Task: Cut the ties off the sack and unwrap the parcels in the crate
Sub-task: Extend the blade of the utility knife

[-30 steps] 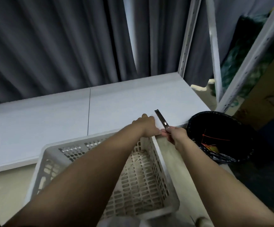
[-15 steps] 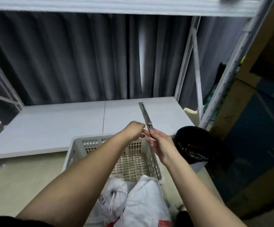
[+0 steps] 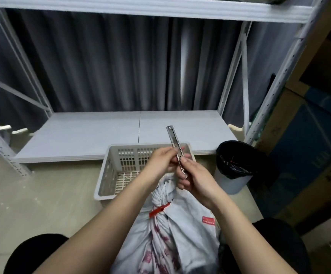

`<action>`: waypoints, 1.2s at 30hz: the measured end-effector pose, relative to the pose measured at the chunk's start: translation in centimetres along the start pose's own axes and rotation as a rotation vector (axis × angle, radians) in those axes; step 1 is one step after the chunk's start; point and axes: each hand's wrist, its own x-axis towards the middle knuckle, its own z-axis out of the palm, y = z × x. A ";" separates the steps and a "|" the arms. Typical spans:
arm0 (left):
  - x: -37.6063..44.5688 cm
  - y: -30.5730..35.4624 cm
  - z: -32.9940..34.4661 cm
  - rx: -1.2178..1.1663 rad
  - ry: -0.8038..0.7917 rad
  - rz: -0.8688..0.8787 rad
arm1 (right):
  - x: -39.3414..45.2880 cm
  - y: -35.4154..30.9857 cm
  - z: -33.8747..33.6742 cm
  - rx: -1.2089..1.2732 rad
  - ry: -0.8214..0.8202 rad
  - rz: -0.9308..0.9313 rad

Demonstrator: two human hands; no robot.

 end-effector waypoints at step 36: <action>-5.7 -5.5 1.0 0.054 -0.017 0.084 | -6.2 6.2 3.3 0.019 0.201 -0.052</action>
